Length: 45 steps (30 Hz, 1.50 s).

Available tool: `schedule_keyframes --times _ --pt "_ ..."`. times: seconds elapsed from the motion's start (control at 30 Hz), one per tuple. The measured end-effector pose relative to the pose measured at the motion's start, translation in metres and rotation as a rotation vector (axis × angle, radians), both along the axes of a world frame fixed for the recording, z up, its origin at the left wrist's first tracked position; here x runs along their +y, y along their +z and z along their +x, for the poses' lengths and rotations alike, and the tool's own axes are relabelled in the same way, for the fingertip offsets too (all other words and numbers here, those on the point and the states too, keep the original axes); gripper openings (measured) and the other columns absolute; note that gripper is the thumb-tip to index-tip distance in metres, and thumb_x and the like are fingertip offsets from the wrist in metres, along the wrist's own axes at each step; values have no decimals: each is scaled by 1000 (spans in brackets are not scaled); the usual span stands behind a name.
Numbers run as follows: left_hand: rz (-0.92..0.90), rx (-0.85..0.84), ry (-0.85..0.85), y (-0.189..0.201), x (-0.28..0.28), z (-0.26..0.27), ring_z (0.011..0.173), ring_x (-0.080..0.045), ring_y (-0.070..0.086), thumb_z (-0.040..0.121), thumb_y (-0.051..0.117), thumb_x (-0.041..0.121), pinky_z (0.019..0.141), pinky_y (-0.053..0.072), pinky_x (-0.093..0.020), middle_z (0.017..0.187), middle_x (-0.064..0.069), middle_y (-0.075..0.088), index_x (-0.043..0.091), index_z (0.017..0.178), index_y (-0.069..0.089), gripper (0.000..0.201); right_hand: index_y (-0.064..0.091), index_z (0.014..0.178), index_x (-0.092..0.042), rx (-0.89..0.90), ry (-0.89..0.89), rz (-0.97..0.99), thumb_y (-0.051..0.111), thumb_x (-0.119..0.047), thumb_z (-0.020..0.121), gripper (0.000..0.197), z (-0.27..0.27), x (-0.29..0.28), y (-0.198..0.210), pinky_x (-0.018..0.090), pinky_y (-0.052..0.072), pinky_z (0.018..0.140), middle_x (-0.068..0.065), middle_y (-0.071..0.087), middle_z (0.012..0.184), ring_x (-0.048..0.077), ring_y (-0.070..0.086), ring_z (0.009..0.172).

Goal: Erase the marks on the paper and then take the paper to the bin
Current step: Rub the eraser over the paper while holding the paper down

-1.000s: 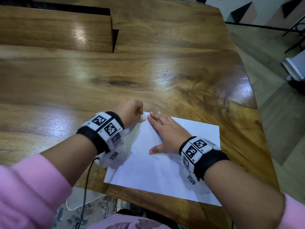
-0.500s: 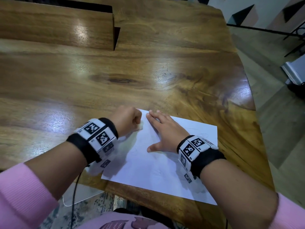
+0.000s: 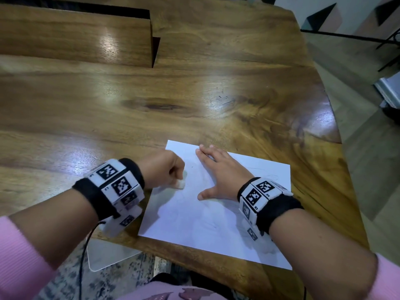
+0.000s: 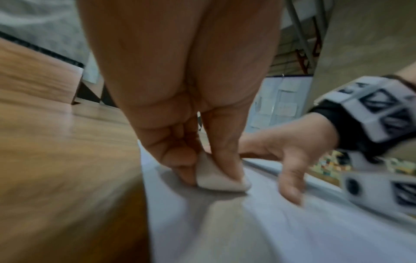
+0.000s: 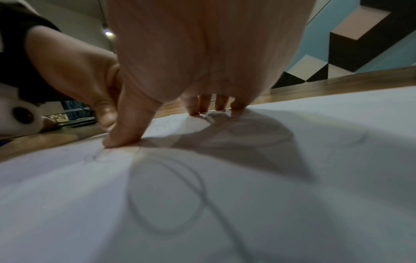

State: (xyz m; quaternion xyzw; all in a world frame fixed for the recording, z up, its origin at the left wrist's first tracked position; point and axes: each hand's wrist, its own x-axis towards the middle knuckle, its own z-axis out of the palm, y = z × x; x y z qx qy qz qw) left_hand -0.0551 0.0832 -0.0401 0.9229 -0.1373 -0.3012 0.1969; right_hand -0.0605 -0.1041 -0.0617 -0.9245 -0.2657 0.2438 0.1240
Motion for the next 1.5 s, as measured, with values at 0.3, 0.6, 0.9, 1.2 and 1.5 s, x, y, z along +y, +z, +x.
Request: schedule_keyframes --times 0.3,0.6,0.9,1.2,1.5 --pt "-15 -103 -24 -1 -3 -6 70 -19 55 74 71 21 59 38 -23 73 -1 63 20 66 59 14 -2 151 -21 2 4 -8 69 -58 72 113 0 -1 -1 23 -3 114 -9 -8 158 13 -8 145" --pt "2 -105 17 0 -1 -20 71 -17 51 73 70 15 56 35 -18 66 4 53 18 65 60 13 -3 151 -25 -2 84 -60 65 -59 75 108 -3 -3 0 28 -12 114 -4 -18 157 15 -17 144" --pt "-71 -260 206 1 -12 7 70 -18 54 72 73 19 51 30 -17 70 1 57 7 81 68 15 -2 150 -26 8 71 -76 71 -58 69 114 -4 -2 3 30 -9 116 -4 -17 158 16 -16 145" --pt "-79 -202 142 -1 -6 0 61 -15 51 73 72 18 56 35 -17 64 3 57 10 76 67 11 0 151 -27 -2 60 -96 71 -60 69 113 -6 1 6 32 -8 116 -2 -16 158 17 -15 145" --pt "15 19 -83 -2 1 -16 67 -13 53 72 72 17 59 39 -18 74 3 61 14 76 66 8 0 150 -27 -4 44 -105 70 -61 68 114 -6 3 5 33 -7 117 -3 -15 158 17 -15 145"
